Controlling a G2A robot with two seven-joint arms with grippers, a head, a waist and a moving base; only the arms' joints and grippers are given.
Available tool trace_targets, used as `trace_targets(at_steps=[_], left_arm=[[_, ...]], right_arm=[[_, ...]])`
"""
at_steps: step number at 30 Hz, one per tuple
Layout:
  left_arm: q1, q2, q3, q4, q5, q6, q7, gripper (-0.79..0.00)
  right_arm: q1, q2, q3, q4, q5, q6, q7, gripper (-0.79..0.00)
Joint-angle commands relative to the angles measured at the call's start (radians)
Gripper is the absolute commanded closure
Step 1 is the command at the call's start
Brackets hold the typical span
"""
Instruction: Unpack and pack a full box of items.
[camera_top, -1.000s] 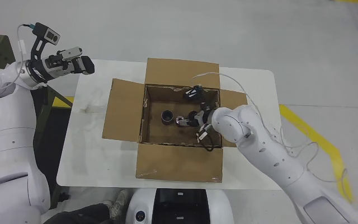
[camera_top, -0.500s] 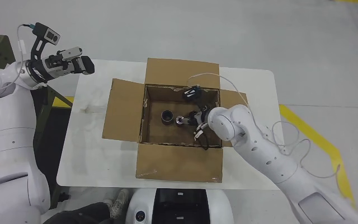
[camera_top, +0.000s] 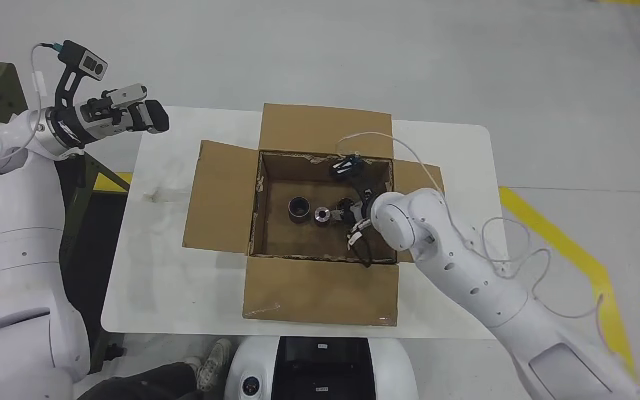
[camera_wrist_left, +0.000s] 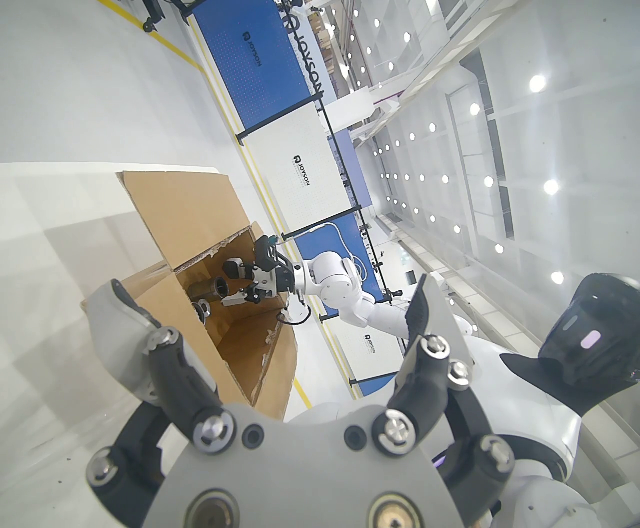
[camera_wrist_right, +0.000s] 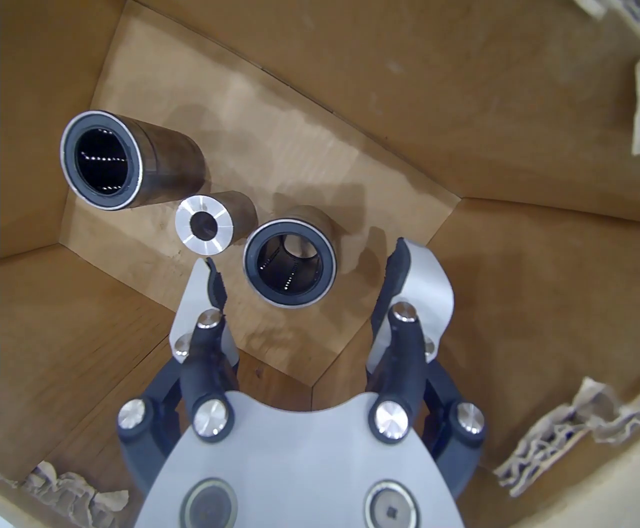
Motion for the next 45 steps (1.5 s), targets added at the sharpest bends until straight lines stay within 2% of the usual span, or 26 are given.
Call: trace_targets(at_steps=[1, 28, 29, 31, 32, 34, 38, 40, 45], left_arm=[[0.0, 0.0, 0.0, 0.0, 0.0, 0.0, 0.0, -0.785], [0.0, 0.0, 0.0, 0.0, 0.0, 0.0, 0.0, -0.785], [0.0, 0.0, 0.0, 0.0, 0.0, 0.0, 0.0, -0.785], [0.0, 0.0, 0.0, 0.0, 0.0, 0.0, 0.0, -0.785], [0.0, 0.0, 0.0, 0.0, 0.0, 0.0, 0.0, -0.785], [0.0, 0.0, 0.0, 0.0, 0.0, 0.0, 0.0, -0.785], [0.0, 0.0, 0.0, 0.0, 0.0, 0.0, 0.0, -0.785], [0.0, 0.0, 0.0, 0.0, 0.0, 0.0, 0.0, -0.785], [0.0, 0.0, 0.0, 0.0, 0.0, 0.0, 0.0, -0.785]], right_arm=[[0.001, -0.003, 0.001, 0.009, 0.0, 0.001, -0.001, -0.637], [0.027, -0.06, -0.025, 0.117, -0.004, -0.016, -0.027, -0.548], [0.028, -0.062, -0.025, 0.121, -0.004, -0.017, -0.028, -0.529], [0.029, -0.065, -0.025, 0.127, -0.006, -0.018, -0.027, -0.36], [0.03, -0.067, -0.025, 0.129, -0.008, -0.018, -0.026, -0.345], [0.03, -0.07, -0.024, 0.132, -0.011, -0.018, -0.025, -0.222], [0.027, -0.073, -0.019, 0.126, -0.023, -0.016, -0.017, -0.049], [0.024, -0.073, -0.013, 0.115, -0.033, -0.013, -0.011, -0.006], [0.008, -0.068, 0.008, 0.06, -0.069, -0.006, 0.012, 0.0]])
